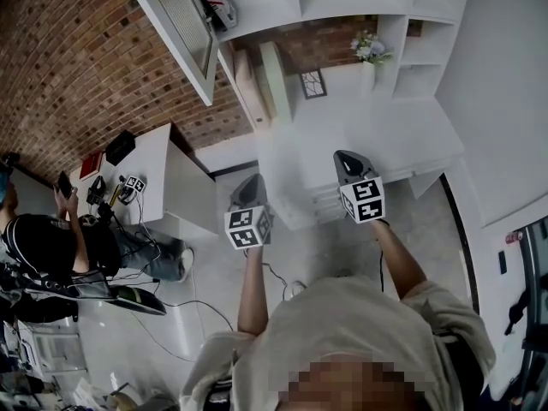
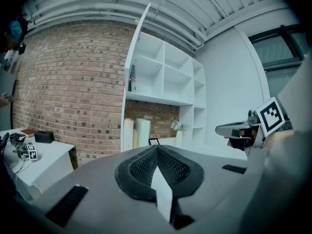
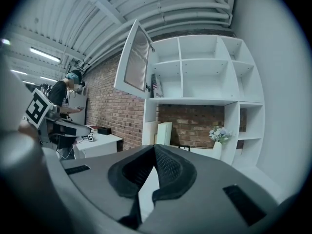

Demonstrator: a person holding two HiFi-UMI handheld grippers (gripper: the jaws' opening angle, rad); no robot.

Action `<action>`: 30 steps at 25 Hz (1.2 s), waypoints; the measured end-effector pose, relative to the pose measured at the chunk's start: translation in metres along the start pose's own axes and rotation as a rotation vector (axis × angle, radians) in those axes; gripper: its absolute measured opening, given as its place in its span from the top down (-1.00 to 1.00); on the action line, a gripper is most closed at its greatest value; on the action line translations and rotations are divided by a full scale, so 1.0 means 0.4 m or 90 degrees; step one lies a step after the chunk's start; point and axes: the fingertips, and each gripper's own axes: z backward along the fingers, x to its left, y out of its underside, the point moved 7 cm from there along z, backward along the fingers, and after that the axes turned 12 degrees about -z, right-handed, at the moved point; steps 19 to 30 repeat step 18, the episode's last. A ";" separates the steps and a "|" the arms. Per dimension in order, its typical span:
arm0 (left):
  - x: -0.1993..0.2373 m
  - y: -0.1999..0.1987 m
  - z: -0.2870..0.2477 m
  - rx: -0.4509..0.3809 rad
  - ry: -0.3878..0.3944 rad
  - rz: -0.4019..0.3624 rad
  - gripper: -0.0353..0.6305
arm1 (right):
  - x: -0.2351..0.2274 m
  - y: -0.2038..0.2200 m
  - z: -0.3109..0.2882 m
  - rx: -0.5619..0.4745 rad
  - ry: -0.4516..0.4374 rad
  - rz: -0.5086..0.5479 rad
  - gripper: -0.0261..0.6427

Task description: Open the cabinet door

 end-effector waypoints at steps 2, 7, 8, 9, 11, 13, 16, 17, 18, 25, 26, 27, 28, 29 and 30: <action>0.001 -0.002 0.001 -0.002 0.002 0.000 0.82 | 0.007 0.000 0.000 0.000 0.000 0.003 0.89; 0.005 0.002 -0.002 0.000 0.006 -0.004 0.82 | 0.007 0.006 -0.008 0.002 0.000 -0.005 0.89; 0.006 0.004 -0.004 0.001 0.007 -0.004 0.82 | 0.006 0.006 -0.010 0.002 0.000 -0.007 0.89; 0.007 0.005 -0.006 0.001 0.007 -0.003 0.82 | 0.005 0.006 -0.013 0.002 0.000 -0.008 0.89; 0.011 0.008 -0.011 0.000 0.006 -0.003 0.82 | 0.005 0.006 -0.017 0.003 -0.001 -0.006 0.89; 0.014 0.008 -0.014 -0.001 0.005 -0.003 0.82 | 0.004 0.008 -0.019 0.004 0.001 -0.006 0.89; 0.016 0.004 -0.016 0.000 0.007 -0.003 0.82 | 0.004 0.010 -0.023 0.006 0.001 -0.007 0.89; 0.017 0.004 -0.017 -0.001 0.008 -0.003 0.82 | 0.003 0.010 -0.025 0.007 0.000 -0.010 0.89; 0.018 0.003 -0.019 -0.001 0.008 -0.003 0.82 | 0.003 0.011 -0.026 0.007 -0.001 -0.013 0.89; 0.018 0.003 -0.019 -0.001 0.008 -0.003 0.82 | 0.003 0.011 -0.026 0.007 -0.001 -0.013 0.89; 0.018 0.003 -0.019 -0.001 0.008 -0.003 0.82 | 0.003 0.011 -0.026 0.007 -0.001 -0.013 0.89; 0.018 0.003 -0.019 -0.001 0.008 -0.003 0.82 | 0.003 0.011 -0.026 0.007 -0.001 -0.013 0.89; 0.018 0.003 -0.019 -0.001 0.008 -0.003 0.82 | 0.003 0.011 -0.026 0.007 -0.001 -0.013 0.89; 0.018 0.003 -0.019 -0.001 0.008 -0.003 0.82 | 0.003 0.011 -0.026 0.007 -0.001 -0.013 0.89; 0.018 0.003 -0.019 -0.001 0.008 -0.003 0.82 | 0.003 0.011 -0.026 0.007 -0.001 -0.013 0.89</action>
